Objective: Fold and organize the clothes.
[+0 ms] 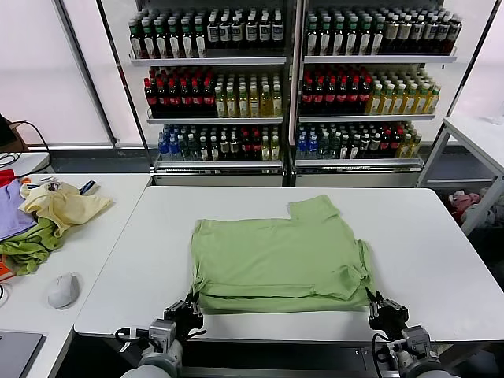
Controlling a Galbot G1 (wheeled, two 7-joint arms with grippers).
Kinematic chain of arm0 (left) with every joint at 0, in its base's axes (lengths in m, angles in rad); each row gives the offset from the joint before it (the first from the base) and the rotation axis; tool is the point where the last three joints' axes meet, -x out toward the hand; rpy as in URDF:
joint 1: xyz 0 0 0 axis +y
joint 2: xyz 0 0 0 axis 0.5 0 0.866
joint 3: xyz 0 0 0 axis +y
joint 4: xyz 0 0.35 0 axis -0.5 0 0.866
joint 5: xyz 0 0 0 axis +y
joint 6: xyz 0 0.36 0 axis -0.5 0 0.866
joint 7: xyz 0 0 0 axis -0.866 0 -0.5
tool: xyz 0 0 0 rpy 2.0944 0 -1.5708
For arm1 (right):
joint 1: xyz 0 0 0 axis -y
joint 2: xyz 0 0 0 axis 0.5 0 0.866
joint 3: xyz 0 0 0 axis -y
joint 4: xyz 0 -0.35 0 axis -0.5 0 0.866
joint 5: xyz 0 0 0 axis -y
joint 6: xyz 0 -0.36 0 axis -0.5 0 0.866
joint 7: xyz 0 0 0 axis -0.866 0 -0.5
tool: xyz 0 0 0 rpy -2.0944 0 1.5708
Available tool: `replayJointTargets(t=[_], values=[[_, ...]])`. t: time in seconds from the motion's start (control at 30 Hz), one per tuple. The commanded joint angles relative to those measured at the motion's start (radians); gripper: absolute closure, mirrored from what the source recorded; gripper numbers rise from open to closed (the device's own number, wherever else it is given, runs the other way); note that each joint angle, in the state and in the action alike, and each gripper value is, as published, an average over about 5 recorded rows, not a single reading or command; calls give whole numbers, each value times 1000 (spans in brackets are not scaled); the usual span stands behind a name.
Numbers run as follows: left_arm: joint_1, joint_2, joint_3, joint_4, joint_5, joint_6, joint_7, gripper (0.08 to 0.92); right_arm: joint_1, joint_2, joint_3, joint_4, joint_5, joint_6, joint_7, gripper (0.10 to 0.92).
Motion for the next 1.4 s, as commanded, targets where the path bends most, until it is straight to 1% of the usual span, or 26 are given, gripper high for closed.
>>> replayJointTargets(t=[0.03,0.17,0.3,0.43,0.57,0.63,0.73,0.87,1.07,1.27,1.4], values=[[83,26,-70,-99,8,0,16,773,-30,-3,16,56,1,22,18,714],[20,45,-92,-90,-24,-3,23,652,41,-17,21,61,44,28,52,602],[-103,63,-87,-17,-79,-9,19,539,185,-45,-2,9,99,-6,84,489],[-275,72,-29,117,-136,-9,13,427,389,-80,-78,-105,177,-74,114,368],[-454,70,54,258,-158,-7,10,314,585,-101,-184,-245,248,-122,133,266],[-535,65,92,327,-164,-6,9,264,684,-102,-238,-318,279,-139,141,231],[-644,50,140,437,-184,-4,7,200,817,-92,-314,-430,316,-160,150,206],[-757,21,183,567,-207,-1,5,179,936,-60,-394,-567,326,-175,149,203],[-869,-32,213,739,-219,0,0,177,1101,7,-477,-750,317,-178,141,203],[-926,-67,218,869,-217,-5,-1,177,1206,73,-520,-930,280,-164,123,203],[-938,-80,215,926,-216,-4,0,177,1244,111,-526,-1038,248,-153,114,203]])
